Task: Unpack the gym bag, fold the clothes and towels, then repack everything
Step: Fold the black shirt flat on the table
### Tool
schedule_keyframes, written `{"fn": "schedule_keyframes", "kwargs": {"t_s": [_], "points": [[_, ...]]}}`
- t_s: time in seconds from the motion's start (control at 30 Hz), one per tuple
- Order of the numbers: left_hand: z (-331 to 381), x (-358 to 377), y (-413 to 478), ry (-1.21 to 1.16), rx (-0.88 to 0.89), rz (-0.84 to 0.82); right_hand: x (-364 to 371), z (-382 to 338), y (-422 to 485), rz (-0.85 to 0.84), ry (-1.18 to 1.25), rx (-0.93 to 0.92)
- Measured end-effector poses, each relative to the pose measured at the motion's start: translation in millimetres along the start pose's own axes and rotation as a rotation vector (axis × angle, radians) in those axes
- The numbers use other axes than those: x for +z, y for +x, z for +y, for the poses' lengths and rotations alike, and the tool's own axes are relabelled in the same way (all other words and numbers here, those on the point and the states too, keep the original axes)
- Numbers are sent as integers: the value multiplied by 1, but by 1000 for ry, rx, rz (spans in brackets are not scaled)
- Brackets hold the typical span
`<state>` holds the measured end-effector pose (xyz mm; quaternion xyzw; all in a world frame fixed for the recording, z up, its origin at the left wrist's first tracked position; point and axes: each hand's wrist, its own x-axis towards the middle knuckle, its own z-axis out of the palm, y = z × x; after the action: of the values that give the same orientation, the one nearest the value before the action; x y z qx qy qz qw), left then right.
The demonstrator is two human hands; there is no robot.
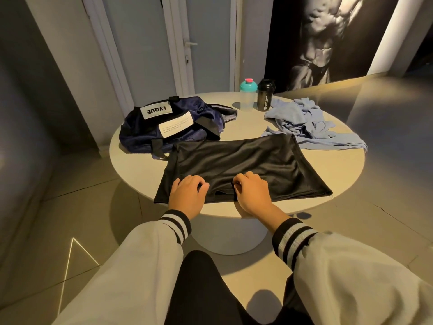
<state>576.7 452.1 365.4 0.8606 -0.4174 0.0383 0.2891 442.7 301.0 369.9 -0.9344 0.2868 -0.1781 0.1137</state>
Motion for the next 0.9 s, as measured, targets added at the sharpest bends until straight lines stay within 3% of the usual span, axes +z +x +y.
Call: {"fn": "schedule_keyframes", "kwargs": {"t_s": [0.13,0.3,0.47,0.67,0.8,0.9], "points": [[-6,4,-6,77,115,-38,3,-7,1,87,64,-17],[-9,2,-16,49,287,-23,7,-10,-5,36,112,-76],[-4,2,-16,-16,175,83,7,-6,-14,44,83,-78],[5,2,-11,127,103,187,6,-5,-17,4,77,-130],[5,6,-13,117,90,53,5,-5,-19,58,64,-99],[2,9,-18,92,79,61,5,-5,-20,90,80,-62]]}}
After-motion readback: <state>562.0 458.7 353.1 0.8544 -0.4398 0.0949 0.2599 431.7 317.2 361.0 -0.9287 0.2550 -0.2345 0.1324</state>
